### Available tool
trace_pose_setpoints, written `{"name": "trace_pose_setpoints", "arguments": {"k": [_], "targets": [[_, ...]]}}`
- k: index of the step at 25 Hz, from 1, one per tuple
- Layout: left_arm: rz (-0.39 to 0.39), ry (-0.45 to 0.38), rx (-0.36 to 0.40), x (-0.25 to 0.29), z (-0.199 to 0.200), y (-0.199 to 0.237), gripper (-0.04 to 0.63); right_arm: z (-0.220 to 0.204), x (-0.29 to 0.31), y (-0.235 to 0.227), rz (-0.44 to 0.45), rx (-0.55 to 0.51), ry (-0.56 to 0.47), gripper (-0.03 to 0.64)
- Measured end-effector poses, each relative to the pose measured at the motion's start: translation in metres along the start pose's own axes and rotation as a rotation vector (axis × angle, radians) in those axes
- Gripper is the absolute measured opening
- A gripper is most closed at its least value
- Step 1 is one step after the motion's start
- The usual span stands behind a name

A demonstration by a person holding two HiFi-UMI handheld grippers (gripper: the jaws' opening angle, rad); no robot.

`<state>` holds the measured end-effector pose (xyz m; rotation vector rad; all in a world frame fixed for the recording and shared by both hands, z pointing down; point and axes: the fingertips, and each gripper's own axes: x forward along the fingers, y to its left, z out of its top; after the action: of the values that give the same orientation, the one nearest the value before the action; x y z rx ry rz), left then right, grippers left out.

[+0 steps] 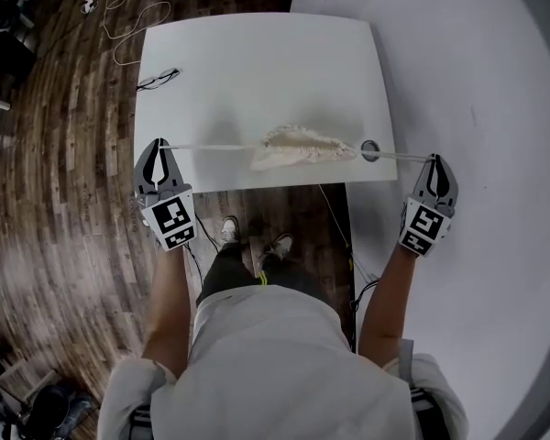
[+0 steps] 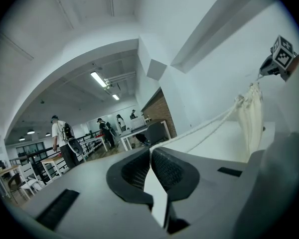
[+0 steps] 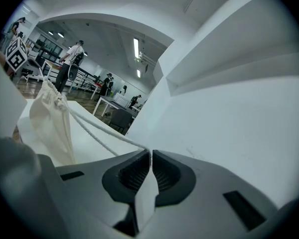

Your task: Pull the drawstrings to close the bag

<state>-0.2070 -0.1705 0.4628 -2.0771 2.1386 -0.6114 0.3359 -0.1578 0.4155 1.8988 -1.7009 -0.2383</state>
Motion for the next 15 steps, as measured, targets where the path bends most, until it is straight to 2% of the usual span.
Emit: {"name": "trace_pose_setpoints", "arguments": {"k": [5,12,15], "targets": [[-0.026,-0.045,-0.128,0.006,0.024,0.011,0.023,0.014,-0.003,-0.005,0.006,0.008,-0.018,0.046],[-0.055,-0.047,-0.205,0.01,0.028,0.019,0.023,0.01,-0.009,-0.016,0.004,0.048,0.003,0.046],[-0.055,-0.059,-0.187,0.01,0.031,0.024,0.023,0.007,-0.013,-0.018,0.007,0.059,0.011,0.046]]}}
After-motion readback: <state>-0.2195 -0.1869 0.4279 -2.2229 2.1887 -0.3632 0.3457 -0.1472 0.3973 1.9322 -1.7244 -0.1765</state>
